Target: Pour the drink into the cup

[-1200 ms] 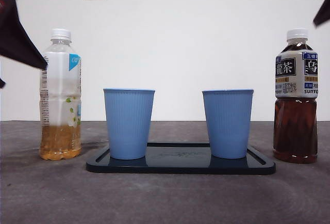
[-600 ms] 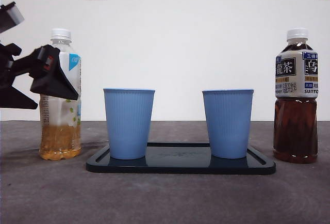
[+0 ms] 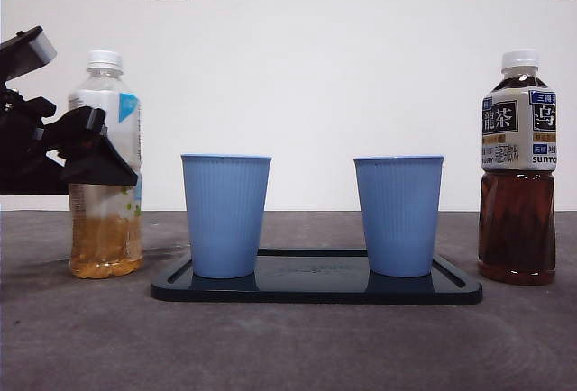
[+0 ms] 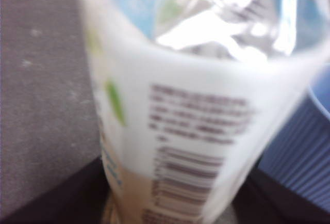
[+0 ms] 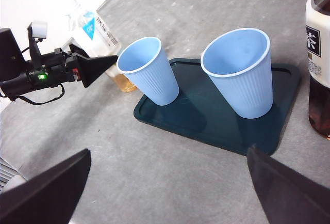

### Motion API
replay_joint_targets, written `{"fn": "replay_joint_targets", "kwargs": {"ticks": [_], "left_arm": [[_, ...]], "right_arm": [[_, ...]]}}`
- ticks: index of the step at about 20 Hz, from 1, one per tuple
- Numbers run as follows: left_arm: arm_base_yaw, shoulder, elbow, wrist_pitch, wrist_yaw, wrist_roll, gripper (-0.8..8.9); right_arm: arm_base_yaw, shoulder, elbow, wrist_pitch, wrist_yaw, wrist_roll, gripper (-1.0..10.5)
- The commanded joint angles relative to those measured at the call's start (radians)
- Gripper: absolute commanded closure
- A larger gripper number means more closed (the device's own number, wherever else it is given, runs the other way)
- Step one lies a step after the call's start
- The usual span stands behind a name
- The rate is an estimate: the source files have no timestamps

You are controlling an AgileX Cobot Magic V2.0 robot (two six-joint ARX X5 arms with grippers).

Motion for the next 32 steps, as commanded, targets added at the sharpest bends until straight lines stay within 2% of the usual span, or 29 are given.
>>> {"fn": "replay_joint_targets", "kwargs": {"ticks": [1,5,8,10,16,20,24,29,32], "left_arm": [[-0.003,0.010,0.002,0.039,0.004,-0.008,6.01],[-0.003,-0.022,0.002,0.045,0.004,-0.005,6.37],[-0.003,-0.079,0.014,-0.012,0.004,0.048,6.37],[-0.003,-0.130,0.055,-0.146,0.003,0.118,6.37],[-0.004,-0.245,0.250,-0.607,-0.076,0.411,6.37],[-0.028,-0.286,0.377,-0.838,-0.185,0.591,6.42],[-0.090,-0.289,0.494,-1.011,-0.380,0.745,6.64],[-0.195,-0.289,0.575,-1.076,-0.634,0.955,6.64],[-0.249,-0.286,0.576,-1.079,-0.727,1.072,6.64]], "right_arm": [[0.006,0.003,0.018,0.006,-0.003,-0.002,4.6],[0.006,0.003,0.018,0.006,-0.004,-0.017,4.7],[0.006,0.003,0.018,0.006,-0.006,-0.031,4.6],[0.006,0.003,0.018,0.006,-0.030,-0.050,4.6],[0.006,0.003,0.018,0.006,-0.053,-0.109,4.6],[0.006,0.003,0.018,0.006,-0.052,-0.135,4.6],[0.006,0.003,0.018,0.005,-0.053,-0.156,4.7],[0.006,0.003,0.018,0.006,-0.063,-0.185,4.6],[0.006,0.003,0.018,0.006,-0.077,-0.200,4.6]]}}
